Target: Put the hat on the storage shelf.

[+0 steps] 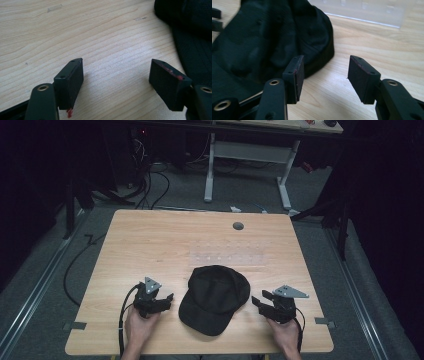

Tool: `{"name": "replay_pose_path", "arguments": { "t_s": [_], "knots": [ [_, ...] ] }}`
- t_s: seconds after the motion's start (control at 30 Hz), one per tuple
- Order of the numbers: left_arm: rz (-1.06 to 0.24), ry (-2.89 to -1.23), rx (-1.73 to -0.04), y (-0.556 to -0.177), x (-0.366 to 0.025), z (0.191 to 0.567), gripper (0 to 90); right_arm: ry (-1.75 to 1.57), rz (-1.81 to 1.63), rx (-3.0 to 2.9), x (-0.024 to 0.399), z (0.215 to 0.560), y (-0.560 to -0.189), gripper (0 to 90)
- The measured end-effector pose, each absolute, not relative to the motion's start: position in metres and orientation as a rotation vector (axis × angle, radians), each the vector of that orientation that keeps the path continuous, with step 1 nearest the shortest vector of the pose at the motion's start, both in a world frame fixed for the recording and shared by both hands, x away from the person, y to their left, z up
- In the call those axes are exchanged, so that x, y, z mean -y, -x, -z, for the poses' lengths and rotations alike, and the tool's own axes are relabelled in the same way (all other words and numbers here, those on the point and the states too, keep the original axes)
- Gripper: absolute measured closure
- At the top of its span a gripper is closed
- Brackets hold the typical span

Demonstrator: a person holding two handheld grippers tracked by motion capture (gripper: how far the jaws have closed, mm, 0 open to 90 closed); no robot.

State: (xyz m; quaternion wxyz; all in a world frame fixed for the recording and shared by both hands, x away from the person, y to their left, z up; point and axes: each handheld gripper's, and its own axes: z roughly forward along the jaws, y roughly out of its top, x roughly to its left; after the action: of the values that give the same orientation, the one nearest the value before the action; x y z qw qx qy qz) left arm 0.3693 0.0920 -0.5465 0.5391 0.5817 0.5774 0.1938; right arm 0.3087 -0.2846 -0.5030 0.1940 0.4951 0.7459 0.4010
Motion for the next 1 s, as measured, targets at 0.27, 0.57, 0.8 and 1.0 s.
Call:
{"name": "replay_pose_path", "arguments": {
  "t_s": [0.27,0.57,0.8,1.0],
  "knots": [
    [-0.461,-1.384,-1.373,-0.369,-0.092,0.546,27.8,-1.306,-1.158,-2.119,0.270,0.492,-0.308,47.6],
    [-0.461,-1.384,-1.373,-0.369,-0.092,0.546,27.8,-1.259,-1.173,-2.137,0.255,0.478,-0.313,48.2],
    [-0.460,-1.384,-1.372,-0.369,-0.092,0.546,27.7,-1.232,-1.196,-2.144,0.246,0.471,-0.321,48.3],
    [-0.461,-1.384,-1.373,-0.369,-0.092,0.546,27.7,-1.229,-1.212,-2.146,0.241,0.467,-0.328,48.8]
  ]
}}
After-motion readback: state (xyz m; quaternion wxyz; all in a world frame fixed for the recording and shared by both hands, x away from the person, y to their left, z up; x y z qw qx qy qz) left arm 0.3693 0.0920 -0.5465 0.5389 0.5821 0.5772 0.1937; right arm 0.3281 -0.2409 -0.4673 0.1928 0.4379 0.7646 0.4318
